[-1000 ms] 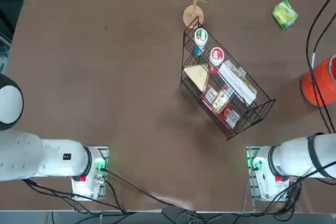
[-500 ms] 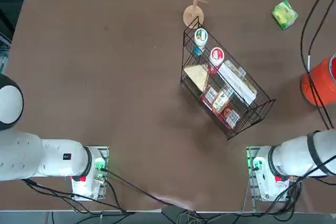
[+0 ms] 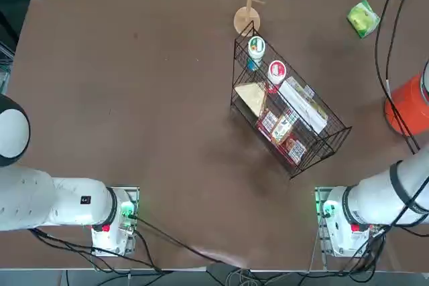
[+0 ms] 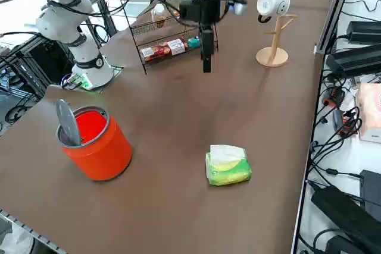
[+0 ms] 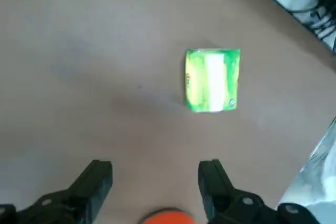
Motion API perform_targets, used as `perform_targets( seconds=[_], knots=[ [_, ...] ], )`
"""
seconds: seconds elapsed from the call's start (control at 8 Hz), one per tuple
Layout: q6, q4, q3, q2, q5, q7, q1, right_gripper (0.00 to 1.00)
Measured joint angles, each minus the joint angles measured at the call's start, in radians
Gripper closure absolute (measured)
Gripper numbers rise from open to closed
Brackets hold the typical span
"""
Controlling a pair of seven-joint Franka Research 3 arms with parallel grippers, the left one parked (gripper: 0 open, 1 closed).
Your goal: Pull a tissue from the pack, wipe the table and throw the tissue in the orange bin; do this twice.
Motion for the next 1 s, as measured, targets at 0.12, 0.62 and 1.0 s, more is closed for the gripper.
perform_targets(
  seconds=[0.12, 0.62, 1.0],
  knots=[
    [0.071, 0.000, 0.000, 0.039, -0.008, -0.074, -0.024, 0.00],
    [0.364, -0.002, -0.002, 0.208, -0.010, -0.230, -0.099, 0.01],
    [0.496, 0.003, -0.003, 0.289, -0.014, -0.241, -0.129, 0.05]
  ],
)
